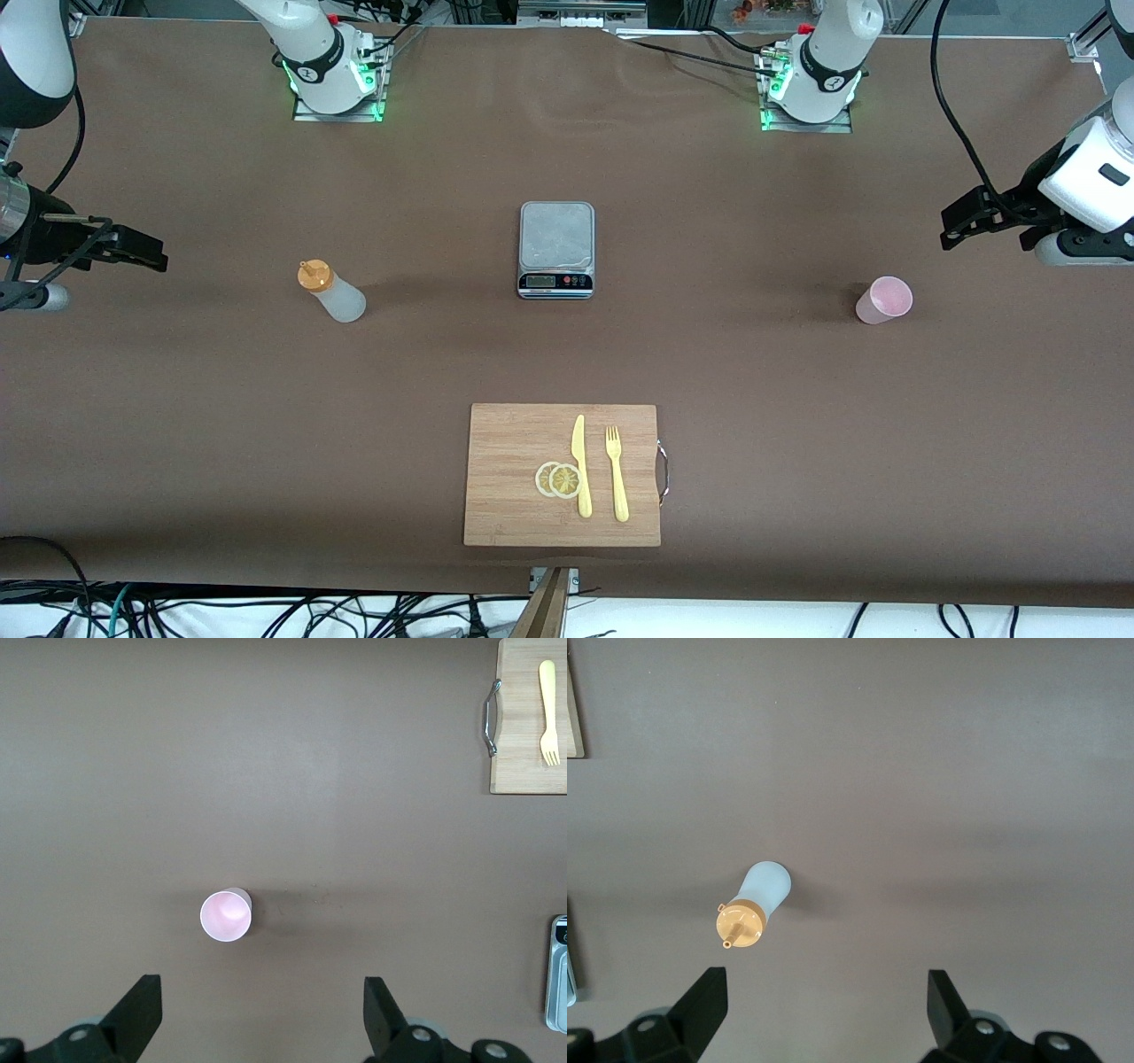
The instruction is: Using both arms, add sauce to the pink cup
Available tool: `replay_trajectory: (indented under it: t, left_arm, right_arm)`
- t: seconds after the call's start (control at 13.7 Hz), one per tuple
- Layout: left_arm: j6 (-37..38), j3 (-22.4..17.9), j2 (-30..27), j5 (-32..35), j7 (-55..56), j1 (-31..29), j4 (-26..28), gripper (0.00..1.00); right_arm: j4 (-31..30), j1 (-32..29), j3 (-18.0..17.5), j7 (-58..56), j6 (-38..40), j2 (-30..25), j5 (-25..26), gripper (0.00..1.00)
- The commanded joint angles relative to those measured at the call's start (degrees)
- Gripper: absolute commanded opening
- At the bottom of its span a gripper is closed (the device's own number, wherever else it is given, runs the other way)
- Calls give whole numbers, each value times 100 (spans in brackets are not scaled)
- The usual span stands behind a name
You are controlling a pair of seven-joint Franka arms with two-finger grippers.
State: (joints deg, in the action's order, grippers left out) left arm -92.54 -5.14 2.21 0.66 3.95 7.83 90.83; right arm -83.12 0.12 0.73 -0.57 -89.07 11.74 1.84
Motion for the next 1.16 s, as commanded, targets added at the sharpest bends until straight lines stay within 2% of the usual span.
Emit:
replay_trajectory:
  t: [0.0, 1.09]
  left_arm:
    - [105, 5, 69, -66, -43, -89, -101, 100]
    - [351, 39, 174, -66, -43, -202, -21, 100]
  right_arm:
    - [147, -29, -3, -57, 57, 57, -87, 100]
    - [147, -29, 6, -57, 57, 57, -87, 100]
